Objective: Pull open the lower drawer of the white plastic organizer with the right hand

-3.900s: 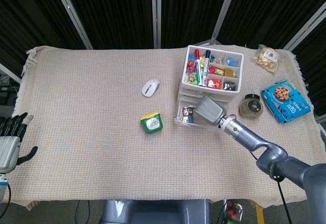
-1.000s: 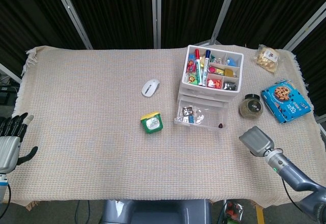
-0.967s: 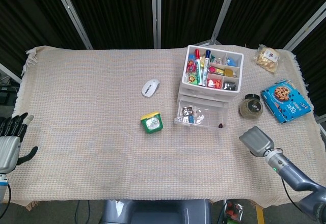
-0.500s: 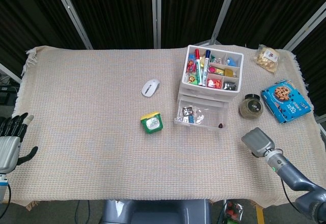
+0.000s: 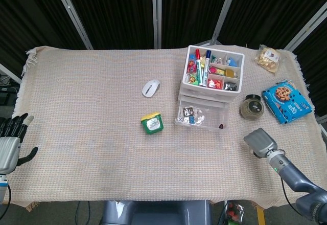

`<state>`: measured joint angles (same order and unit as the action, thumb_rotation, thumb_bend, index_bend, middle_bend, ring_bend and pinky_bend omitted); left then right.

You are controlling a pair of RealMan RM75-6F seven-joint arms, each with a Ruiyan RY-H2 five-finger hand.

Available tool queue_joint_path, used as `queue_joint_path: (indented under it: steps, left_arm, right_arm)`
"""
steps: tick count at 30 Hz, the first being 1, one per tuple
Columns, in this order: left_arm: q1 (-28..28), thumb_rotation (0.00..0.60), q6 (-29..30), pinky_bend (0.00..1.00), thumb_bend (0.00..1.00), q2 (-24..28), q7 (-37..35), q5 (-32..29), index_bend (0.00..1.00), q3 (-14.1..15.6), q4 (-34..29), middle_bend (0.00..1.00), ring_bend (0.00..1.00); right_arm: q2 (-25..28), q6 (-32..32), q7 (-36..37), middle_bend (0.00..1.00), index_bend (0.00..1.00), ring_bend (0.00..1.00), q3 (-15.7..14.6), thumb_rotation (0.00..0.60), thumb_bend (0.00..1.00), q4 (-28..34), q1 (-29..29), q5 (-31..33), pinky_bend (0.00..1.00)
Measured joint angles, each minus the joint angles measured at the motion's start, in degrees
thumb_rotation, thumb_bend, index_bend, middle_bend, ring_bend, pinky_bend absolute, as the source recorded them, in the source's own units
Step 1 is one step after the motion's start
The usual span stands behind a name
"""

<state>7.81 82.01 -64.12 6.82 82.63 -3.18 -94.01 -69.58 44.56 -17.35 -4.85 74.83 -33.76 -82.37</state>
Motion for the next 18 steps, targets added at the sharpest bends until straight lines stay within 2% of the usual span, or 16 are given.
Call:
queue_joint_path:
  steps: [7, 15, 18]
  left_arm:
    - [0.0, 0.600, 0.0, 0.00, 0.31, 0.0, 0.0, 0.0, 0.07, 0.0, 0.0, 0.00, 0.00]
    - [0.0, 0.600, 0.0, 0.00, 0.31, 0.0, 0.0, 0.0, 0.07, 0.0, 0.0, 0.00, 0.00]
    - [0.0, 0.600, 0.0, 0.00, 0.31, 0.0, 0.1, 0.0, 0.07, 0.0, 0.0, 0.00, 0.00]
  right_arm:
    - [1.1, 0.9, -2.7, 1.00, 0.48, 1.00, 0.4, 0.600, 0.28, 1.4, 0.3, 0.6, 0.66]
    - [4.0, 6.8, -6.4, 0.99, 0.43, 0.99, 2.0, 0.600, 0.28, 5.2, 1.6, 1.0, 0.66]
    - [4.9, 11.1, -6.9, 0.94, 0.41, 0.93, 3.3, 0.600, 0.28, 6.6, 2.6, 1.1, 0.64]
